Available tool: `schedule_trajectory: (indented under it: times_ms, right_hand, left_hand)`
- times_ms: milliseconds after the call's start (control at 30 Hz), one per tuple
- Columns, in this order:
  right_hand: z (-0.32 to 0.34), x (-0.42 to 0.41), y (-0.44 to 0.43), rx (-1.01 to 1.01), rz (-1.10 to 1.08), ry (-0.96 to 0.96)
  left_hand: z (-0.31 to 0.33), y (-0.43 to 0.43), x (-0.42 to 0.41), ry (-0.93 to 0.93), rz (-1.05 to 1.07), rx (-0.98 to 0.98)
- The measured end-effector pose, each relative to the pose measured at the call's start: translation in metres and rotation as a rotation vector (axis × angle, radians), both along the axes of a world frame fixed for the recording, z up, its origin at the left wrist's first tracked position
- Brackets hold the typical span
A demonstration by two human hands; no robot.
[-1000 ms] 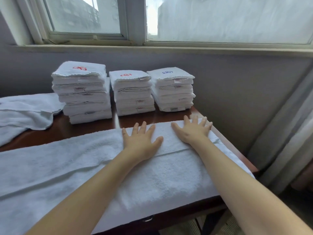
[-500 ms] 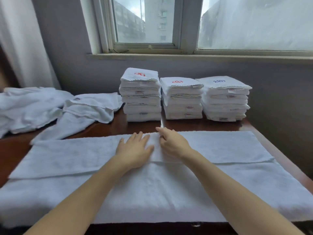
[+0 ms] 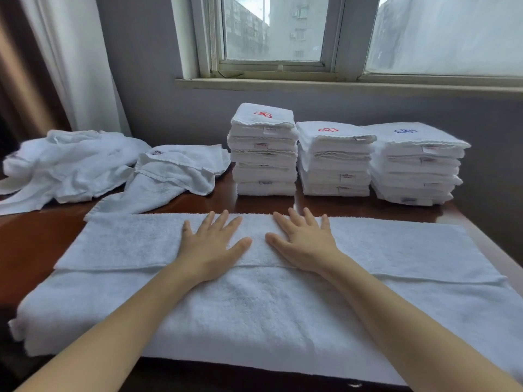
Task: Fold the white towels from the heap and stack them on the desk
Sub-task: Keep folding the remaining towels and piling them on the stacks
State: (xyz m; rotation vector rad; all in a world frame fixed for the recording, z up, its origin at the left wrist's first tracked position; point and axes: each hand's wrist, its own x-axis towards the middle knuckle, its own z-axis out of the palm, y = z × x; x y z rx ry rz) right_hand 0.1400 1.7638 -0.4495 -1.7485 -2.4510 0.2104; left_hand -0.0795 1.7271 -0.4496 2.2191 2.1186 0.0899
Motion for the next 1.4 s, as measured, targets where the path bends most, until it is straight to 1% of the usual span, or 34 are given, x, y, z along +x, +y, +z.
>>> schedule_trajectory:
  times_ms: [400, 500, 567, 667, 733, 767, 833, 900, 1000, 1067, 1167, 1233, 1333, 1400]
  right_hand:
    - [-0.001, 0.006, 0.047, 0.064, 0.003, 0.055]
    - [0.003, 0.005, 0.049, 0.114, -0.013, 0.115]
    - [0.005, 0.005, 0.046, 0.183, -0.023, 0.186]
    - [0.01, 0.005, 0.035, 0.328, -0.031, 0.278]
    - [0.012, 0.006, 0.024, 0.399, -0.022, 0.28]
    - [0.013, 0.008, 0.018, 0.403, -0.011, 0.276]
    - [0.014, 0.016, 0.006, 0.339, 0.016, 0.264]
    - [0.01, 0.03, -0.005, 0.232, 0.04, 0.166]
    - [0.002, 0.052, -0.025, 0.029, -0.008, -0.003]
    - [-0.002, 0.06, -0.038, -0.005, -0.043, -0.035]
    - [-0.001, 0.064, -0.056, 0.002, -0.058, -0.033]
    - [0.001, 0.066, -0.068, 0.026, -0.028, 0.007]
    - [0.004, 0.074, -0.088, 0.044, 0.081, 0.104]
    - [0.005, 0.081, -0.101, 0.011, 0.163, 0.12]
  left_hand:
    - [0.002, 0.057, 0.002, 0.027, -0.062, -0.012]
    - [0.003, 0.066, 0.001, 0.023, -0.078, -0.009]
    - [0.002, 0.067, 0.001, 0.008, -0.083, 0.003]
    - [0.003, 0.06, 0.004, -0.101, -0.101, 0.115]
    - [0.006, 0.049, 0.006, -0.23, -0.143, 0.251]
    - [0.008, 0.043, 0.007, -0.268, -0.166, 0.294]
    - [0.012, 0.029, 0.008, -0.256, -0.206, 0.298]
    - [0.009, 0.013, 0.008, -0.213, -0.22, 0.219]
    - [0.0, -0.018, 0.01, -0.125, -0.285, 0.057]
    - [-0.003, -0.037, 0.011, -0.099, -0.321, 0.024]
    - [0.002, -0.057, 0.009, -0.099, -0.335, 0.0]
    - [0.005, -0.069, 0.01, -0.104, -0.383, -0.03]
    - [0.006, -0.09, 0.015, -0.122, -0.529, -0.068]
    - [0.005, -0.101, 0.018, -0.094, -0.604, -0.035]
